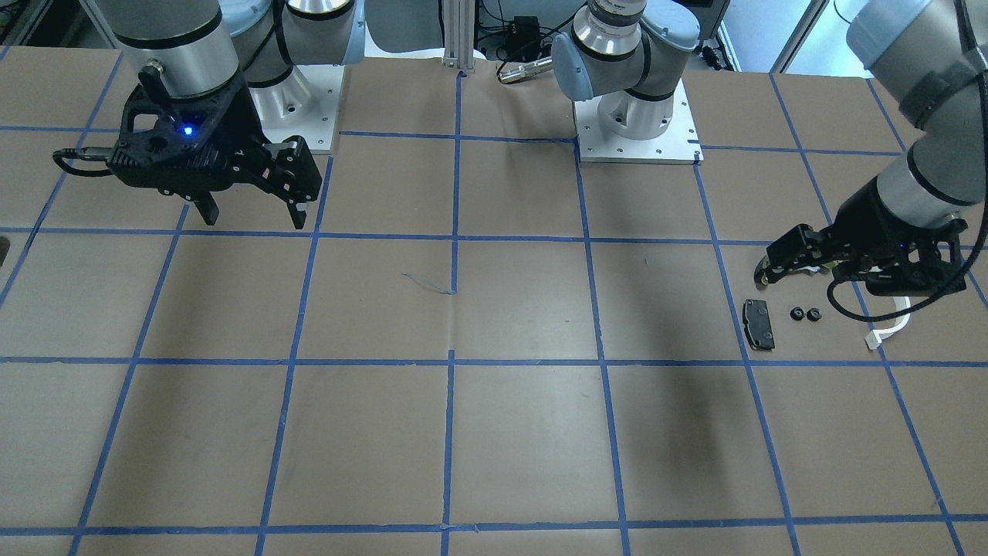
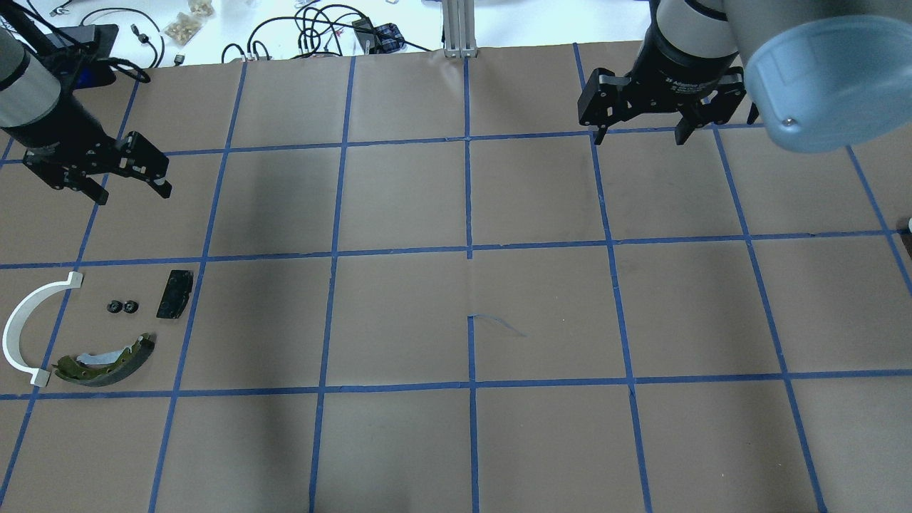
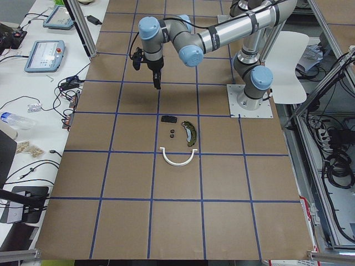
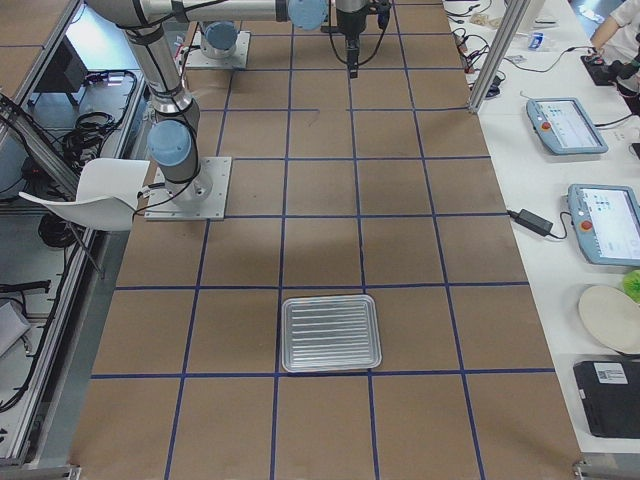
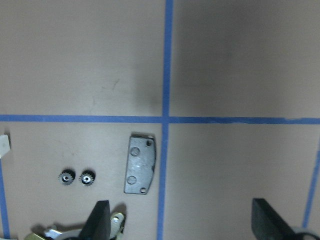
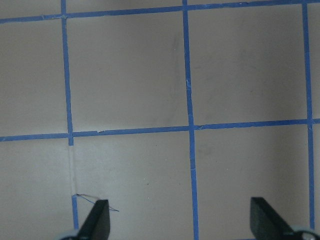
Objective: Place bearing gear from tray to pile
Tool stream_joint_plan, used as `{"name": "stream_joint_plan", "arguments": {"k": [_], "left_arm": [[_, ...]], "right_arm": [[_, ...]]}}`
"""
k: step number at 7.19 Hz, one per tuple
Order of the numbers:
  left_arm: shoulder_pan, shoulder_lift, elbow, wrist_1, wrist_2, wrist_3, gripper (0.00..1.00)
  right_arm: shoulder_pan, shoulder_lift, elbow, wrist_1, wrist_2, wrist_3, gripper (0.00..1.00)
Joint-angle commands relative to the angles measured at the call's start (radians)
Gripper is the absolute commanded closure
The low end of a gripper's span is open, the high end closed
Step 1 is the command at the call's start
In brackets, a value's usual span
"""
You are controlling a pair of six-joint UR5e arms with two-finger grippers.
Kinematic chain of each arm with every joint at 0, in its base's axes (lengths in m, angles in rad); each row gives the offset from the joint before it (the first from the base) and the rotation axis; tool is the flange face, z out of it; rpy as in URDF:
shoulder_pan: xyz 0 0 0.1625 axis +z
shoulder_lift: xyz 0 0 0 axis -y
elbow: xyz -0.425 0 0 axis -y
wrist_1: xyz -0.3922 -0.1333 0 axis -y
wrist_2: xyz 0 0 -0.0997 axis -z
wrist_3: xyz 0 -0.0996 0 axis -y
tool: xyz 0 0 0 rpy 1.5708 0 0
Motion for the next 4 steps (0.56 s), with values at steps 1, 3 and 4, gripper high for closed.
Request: {"name": "stream_joint_plan", "arguments": {"k": [1,3,4], "left_arm": [[-0.182,0.069,0.02,-0.046,0.042,-0.129,0.0],[-0.253,0.126,0.009,-0.082,-0.025,-0.285,0.0],[-0.272,0.136,-0.009,-0.081,-0.025,-0.354,0.0]], "right_arm": [[0.0,-0.001,0.001,0.0,-0.001,-0.004,0.0],[0.0,0.001,0.001,0.0,-0.003,-0.007,0.0],[0.0,0.001,0.001,0.0,-0.003,-0.008,0.0]]}}
